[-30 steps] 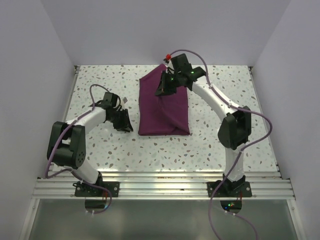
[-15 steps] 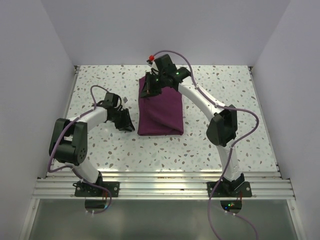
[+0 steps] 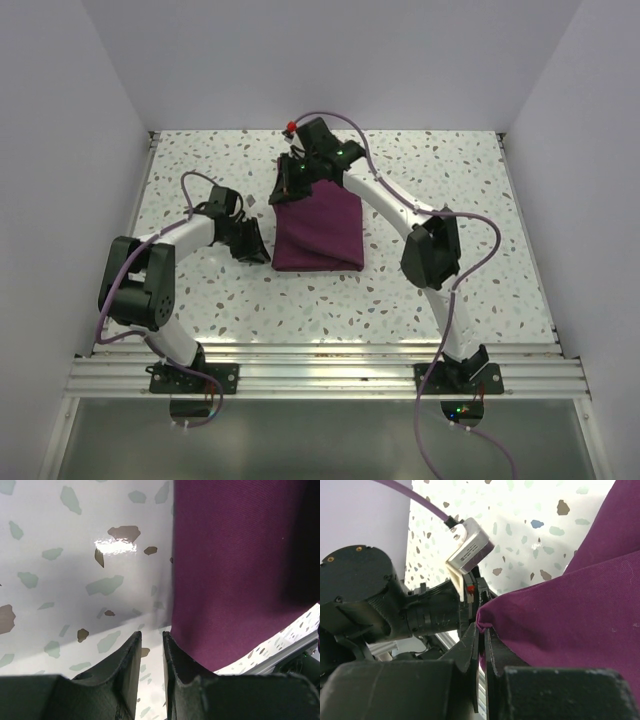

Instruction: Prepare the surgical pack

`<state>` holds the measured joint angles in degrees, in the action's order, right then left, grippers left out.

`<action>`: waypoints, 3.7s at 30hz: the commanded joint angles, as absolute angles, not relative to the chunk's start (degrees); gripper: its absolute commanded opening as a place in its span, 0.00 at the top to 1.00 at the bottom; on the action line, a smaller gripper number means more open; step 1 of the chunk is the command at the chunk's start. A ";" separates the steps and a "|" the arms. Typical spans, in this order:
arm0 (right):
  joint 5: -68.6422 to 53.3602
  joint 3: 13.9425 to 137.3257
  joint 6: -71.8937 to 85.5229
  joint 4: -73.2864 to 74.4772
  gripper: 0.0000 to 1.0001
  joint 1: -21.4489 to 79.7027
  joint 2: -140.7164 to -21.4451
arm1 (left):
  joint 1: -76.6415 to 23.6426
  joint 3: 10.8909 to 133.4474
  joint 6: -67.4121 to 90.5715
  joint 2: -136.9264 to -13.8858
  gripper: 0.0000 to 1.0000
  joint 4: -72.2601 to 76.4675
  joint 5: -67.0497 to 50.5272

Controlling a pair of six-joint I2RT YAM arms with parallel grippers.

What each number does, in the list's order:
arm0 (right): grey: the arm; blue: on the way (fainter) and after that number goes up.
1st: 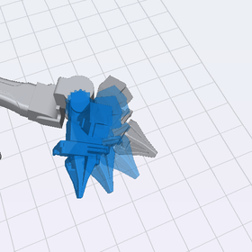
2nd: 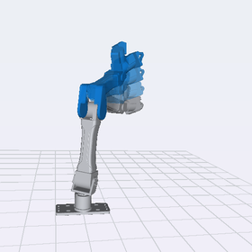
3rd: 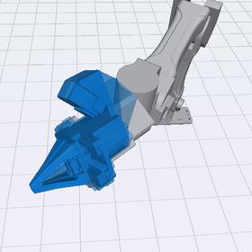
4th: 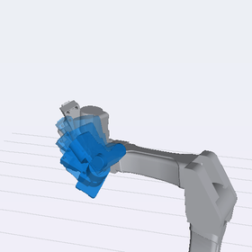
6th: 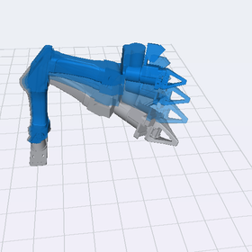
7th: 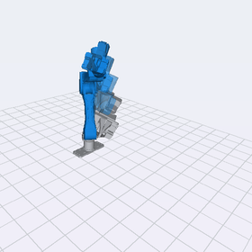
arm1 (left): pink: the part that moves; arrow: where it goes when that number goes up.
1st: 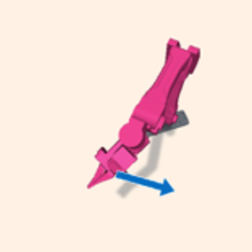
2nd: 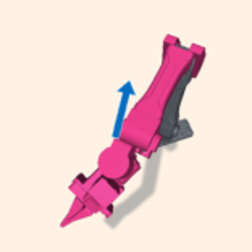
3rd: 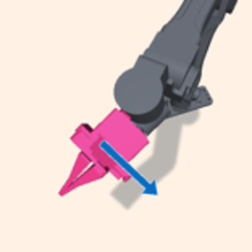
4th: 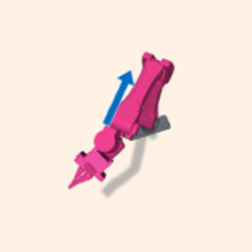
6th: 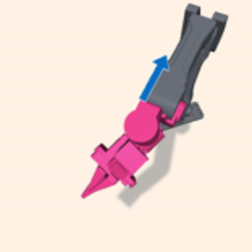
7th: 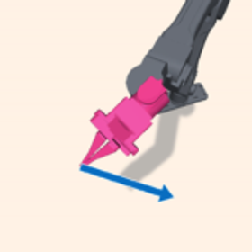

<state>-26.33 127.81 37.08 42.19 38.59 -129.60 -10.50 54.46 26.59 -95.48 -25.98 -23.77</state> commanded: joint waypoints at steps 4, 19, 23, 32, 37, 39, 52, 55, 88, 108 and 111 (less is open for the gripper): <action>-23.65 130.87 35.77 42.54 1.00 39.02 -131.75 | -9.49 52.39 26.98 -94.05 0.73 -25.22 -22.06; -18.37 134.74 36.74 41.40 1.00 39.29 -139.92 | -6.86 54.23 25.23 -91.94 0.68 -28.65 -20.92; -17.58 133.69 36.56 42.01 0.97 39.29 -139.66 | -6.07 55.80 24.61 -91.93 0.64 -29.09 -21.62; -17.84 137.62 33.14 48.32 0.46 39.03 -139.22 | -2.20 60.12 23.99 -93.25 0.44 -28.92 -25.83; -16.35 137.99 30.24 52.73 0.42 36.74 -135.53 | 1.22 61.08 25.48 -93.34 0.39 -25.94 -31.46; -17.05 135.54 29.10 53.00 0.41 34.99 -133.08 | 1.93 61.35 26.45 -92.99 0.37 -24.79 -33.74; -20.65 124.89 24.43 54.76 0.51 30.85 -127.79 | 1.93 67.05 34.10 -99.30 0.39 -16.69 -41.40; -21.18 124.80 24.34 54.58 0.51 30.41 -127.62 | 1.67 69.17 34.36 -102.38 0.36 -18.02 -41.13; -26.37 120.59 27.51 50.36 0.56 30.67 -128.85 | -4.66 68.12 46.31 -109.95 1.00 1.81 -52.91; -38.41 114.43 32.61 34.54 0.43 31.55 -129.55 | -4.57 58.18 61.70 -105.82 1.00 28.04 -60.03; -37.80 114.26 31.29 34.80 0.43 31.73 -129.73 | -4.48 58.18 62.05 -105.73 1.00 28.30 -60.29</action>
<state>-36.21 112.64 32.93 36.69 31.22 -131.61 -4.54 58.48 60.97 -108.40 24.71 -58.39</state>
